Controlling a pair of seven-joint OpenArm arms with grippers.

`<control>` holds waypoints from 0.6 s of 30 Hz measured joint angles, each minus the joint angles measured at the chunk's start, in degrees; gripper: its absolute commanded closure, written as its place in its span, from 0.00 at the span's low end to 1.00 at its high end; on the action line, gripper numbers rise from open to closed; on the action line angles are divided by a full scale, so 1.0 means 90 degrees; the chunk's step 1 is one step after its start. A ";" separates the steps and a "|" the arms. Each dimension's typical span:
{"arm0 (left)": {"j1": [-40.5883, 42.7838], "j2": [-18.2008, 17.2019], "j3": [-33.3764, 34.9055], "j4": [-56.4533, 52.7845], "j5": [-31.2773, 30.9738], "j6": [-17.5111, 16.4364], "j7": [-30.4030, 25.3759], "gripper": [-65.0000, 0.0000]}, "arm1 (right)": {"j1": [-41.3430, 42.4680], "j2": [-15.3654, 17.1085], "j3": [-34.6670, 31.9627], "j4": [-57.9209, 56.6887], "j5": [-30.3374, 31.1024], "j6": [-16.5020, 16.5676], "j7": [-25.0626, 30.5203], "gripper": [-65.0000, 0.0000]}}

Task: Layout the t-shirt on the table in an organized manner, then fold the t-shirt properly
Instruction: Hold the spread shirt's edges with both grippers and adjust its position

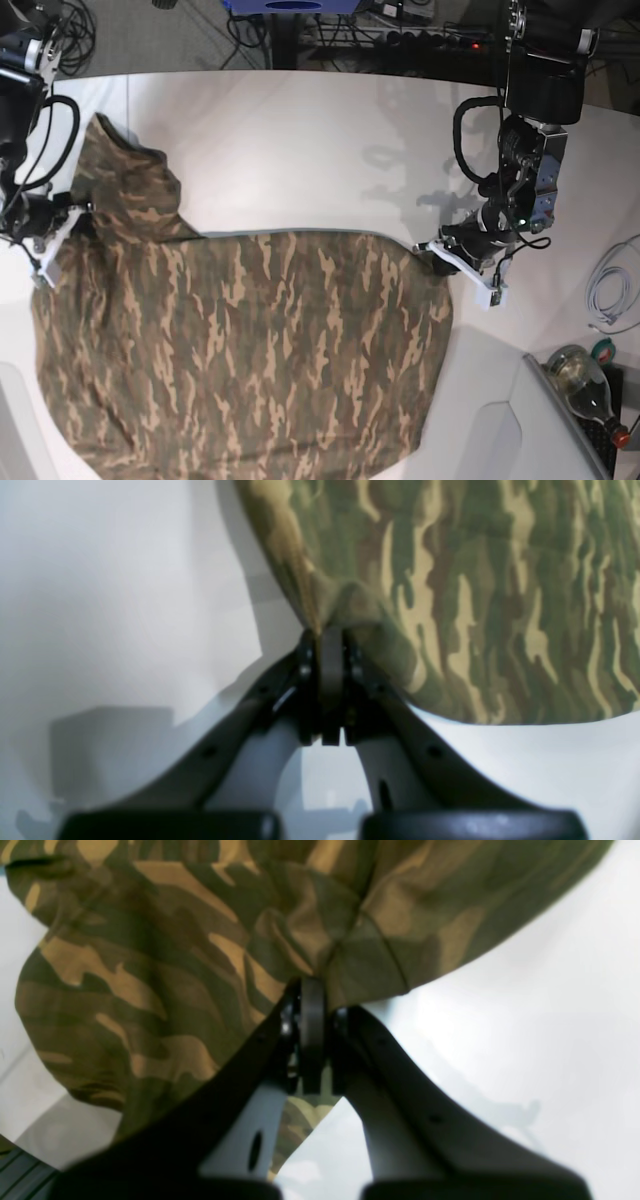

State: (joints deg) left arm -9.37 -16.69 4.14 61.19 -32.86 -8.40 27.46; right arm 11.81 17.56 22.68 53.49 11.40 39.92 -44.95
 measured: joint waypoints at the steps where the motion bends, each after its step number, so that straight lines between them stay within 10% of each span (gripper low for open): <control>1: 0.0000 -0.0005 -0.0002 0.0000 0.0000 0.0000 -0.0005 1.00 | -0.0034 -0.0010 0.0000 0.0002 0.0017 -0.0124 0.0000 0.95; 8: 0.0085 -0.0119 0.0002 0.0019 0.0000 -0.0005 0.0034 1.00 | -0.0765 -0.0155 0.0563 0.1253 -0.0005 -0.1336 0.0002 0.39; 12: 0.0138 -0.0097 -0.0063 0.0061 -0.0024 -0.0032 0.0010 1.00 | -0.1440 -0.0461 0.0984 0.2863 -0.0017 -0.1467 -0.0041 0.38; 18: 0.0561 -0.0211 -0.0095 0.0374 -0.0015 0.0000 0.0015 0.43 | -0.2344 -0.1059 0.0945 0.4158 0.0019 -0.1411 -0.0231 0.38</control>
State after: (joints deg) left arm -4.32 -18.59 3.29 64.55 -32.99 -8.40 27.59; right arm -9.28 8.03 31.18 90.91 11.57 27.22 -47.03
